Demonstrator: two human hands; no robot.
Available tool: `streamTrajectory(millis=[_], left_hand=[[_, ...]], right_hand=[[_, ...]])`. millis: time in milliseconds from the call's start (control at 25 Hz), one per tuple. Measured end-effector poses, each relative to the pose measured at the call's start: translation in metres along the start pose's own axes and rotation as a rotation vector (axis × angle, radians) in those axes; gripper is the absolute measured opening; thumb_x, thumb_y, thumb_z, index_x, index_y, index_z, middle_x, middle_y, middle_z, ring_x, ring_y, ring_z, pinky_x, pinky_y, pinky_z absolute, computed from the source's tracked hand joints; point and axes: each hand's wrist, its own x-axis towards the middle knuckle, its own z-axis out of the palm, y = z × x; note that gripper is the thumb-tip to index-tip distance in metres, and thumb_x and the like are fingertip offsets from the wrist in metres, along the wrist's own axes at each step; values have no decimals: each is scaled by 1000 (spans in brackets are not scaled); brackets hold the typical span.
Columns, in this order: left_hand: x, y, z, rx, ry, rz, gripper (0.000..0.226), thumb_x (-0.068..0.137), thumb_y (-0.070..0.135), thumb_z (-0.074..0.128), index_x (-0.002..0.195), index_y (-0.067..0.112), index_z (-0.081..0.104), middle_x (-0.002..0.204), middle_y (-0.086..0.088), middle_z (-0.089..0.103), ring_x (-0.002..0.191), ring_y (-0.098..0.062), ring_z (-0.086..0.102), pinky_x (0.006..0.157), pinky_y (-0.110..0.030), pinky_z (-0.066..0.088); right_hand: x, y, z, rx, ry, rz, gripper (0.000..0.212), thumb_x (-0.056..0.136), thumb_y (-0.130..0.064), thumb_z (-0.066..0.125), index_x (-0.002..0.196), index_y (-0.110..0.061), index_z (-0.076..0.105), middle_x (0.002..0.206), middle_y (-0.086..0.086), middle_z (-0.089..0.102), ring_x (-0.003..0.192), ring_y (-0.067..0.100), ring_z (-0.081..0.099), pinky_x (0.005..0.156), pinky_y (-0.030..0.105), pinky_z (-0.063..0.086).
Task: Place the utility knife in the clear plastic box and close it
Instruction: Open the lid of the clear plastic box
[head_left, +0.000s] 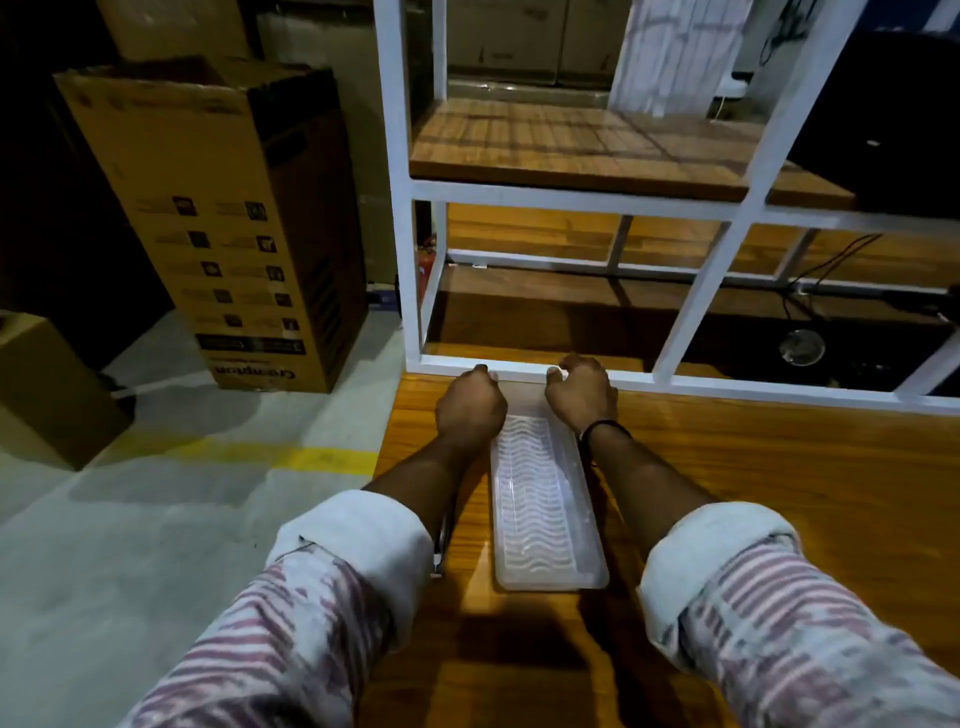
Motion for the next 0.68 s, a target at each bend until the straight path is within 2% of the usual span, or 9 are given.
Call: streamTrajectory(millis=[120,280,440,680], left_hand=[[2,2,3,-76,-12,-125,31,104,28,41,115,12,66,115,-13,72,106,-34,68,81,-38,52],[-5,3,15,-162,-46,-233,37,106,34,41,117,9,65,117,-15,71,107,-35,67,85,-41,52],[-9,5,23,-157,11,-238,42,107,39,36,116,7,62,113,-15,70,103,-34,67,77,-38,47],[-8,3,25,-160,12,-221,42,107,38,36,118,7,61,116,-15,69,105,-35,66,86,-44,53]], right_hand=[[-2,8,9,104,-34,89,45,95,-34,53,132,-9,56,134,18,55,124,38,51,104,42,43],[-11,17,25,196,6,161,40,96,-34,52,118,-2,58,121,23,57,112,40,55,91,37,45],[-10,18,31,168,42,168,45,97,-39,50,118,1,55,121,26,57,111,42,54,92,42,45],[-10,19,33,151,50,105,41,99,-34,47,117,3,54,118,26,58,111,41,54,90,41,44]])
